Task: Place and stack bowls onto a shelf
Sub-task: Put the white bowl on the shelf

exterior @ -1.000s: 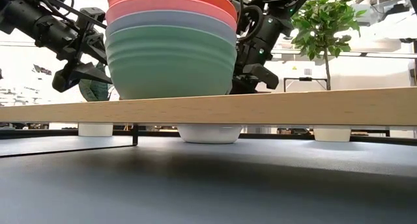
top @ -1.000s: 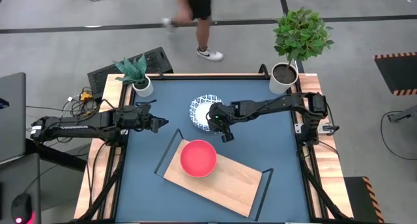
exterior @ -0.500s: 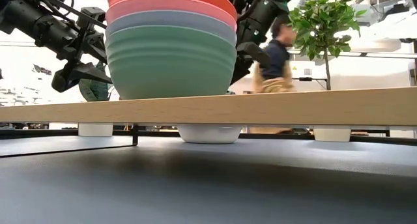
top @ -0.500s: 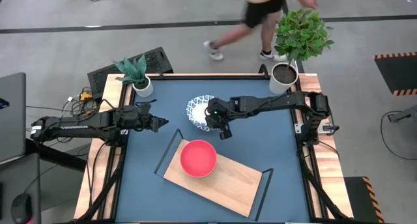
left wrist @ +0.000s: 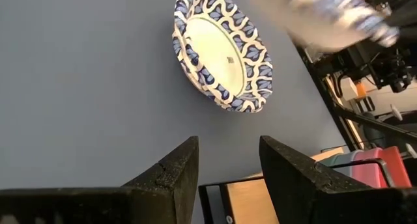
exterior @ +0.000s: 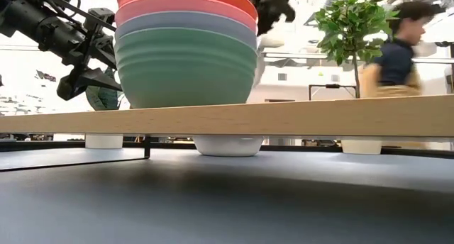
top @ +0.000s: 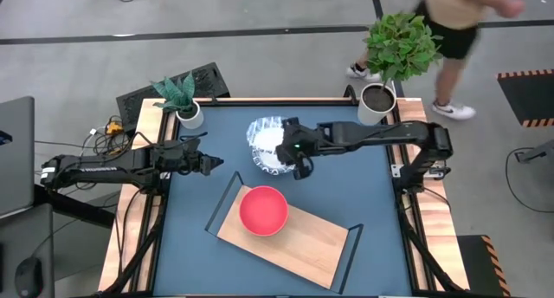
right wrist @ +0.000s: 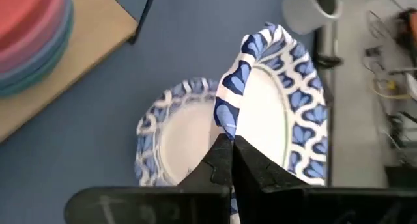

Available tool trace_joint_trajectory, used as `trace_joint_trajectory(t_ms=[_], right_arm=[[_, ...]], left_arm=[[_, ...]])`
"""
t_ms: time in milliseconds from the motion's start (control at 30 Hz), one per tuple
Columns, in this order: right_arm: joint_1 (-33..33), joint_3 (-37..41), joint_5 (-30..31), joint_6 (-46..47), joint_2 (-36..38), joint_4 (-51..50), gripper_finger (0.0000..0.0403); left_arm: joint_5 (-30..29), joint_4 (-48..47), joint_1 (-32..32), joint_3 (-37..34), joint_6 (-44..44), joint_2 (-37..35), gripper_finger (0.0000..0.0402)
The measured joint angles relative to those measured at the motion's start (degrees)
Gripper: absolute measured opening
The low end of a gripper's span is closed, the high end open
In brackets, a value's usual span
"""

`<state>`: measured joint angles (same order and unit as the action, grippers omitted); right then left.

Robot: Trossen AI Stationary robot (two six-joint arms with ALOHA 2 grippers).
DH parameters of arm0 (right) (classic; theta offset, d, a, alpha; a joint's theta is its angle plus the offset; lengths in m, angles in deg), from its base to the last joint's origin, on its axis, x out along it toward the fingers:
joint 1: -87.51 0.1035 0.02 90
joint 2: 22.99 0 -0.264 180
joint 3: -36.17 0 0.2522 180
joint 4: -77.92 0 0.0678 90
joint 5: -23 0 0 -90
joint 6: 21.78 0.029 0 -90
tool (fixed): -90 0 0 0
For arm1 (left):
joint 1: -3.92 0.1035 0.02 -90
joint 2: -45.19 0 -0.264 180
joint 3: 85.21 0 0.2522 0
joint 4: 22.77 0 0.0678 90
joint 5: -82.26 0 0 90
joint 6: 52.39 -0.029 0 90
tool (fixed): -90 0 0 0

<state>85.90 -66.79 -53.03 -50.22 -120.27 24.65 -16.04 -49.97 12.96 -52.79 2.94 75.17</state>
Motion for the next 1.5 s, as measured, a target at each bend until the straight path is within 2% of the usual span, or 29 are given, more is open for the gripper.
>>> trace_joint_trajectory(t_ms=[233,433,533,700,833,1100,1500], right_arm=[[7.46,-0.36,8.28,10.28,9.18,-4.88,0.0021],[19.27,-0.40,12.73,20.50,14.66,-9.48,0.0021],[25.96,-0.40,17.21,26.28,16.20,-11.60,0.0021],[35.36,-0.39,24.19,41.17,16.67,-19.61,0.0021],[40.20,-0.38,23.96,51.38,14.94,-25.06,0.0021],[45.32,-0.32,18.66,59.76,9.27,-24.78,0.0021],[45.75,-0.32,13.06,59.84,-1.57,-21.91,0.0021]], left_arm=[[0.05,-0.08,-0.02,0.00,-0.07,-0.01,0.0147],[0.08,-0.07,-0.01,0.00,-0.06,-0.01,0.0147],[0.08,-0.01,-0.01,0.00,-0.06,-0.01,0.0147],[0.12,-0.01,-0.02,0.00,0.30,-0.01,0.0147],[0.12,-0.01,0.00,0.00,0.31,-0.01,0.0147],[0.12,-0.11,-0.01,0.00,0.34,-0.01,0.0147],[0.14,-0.12,-0.01,0.00,0.40,-0.01,0.0147]])
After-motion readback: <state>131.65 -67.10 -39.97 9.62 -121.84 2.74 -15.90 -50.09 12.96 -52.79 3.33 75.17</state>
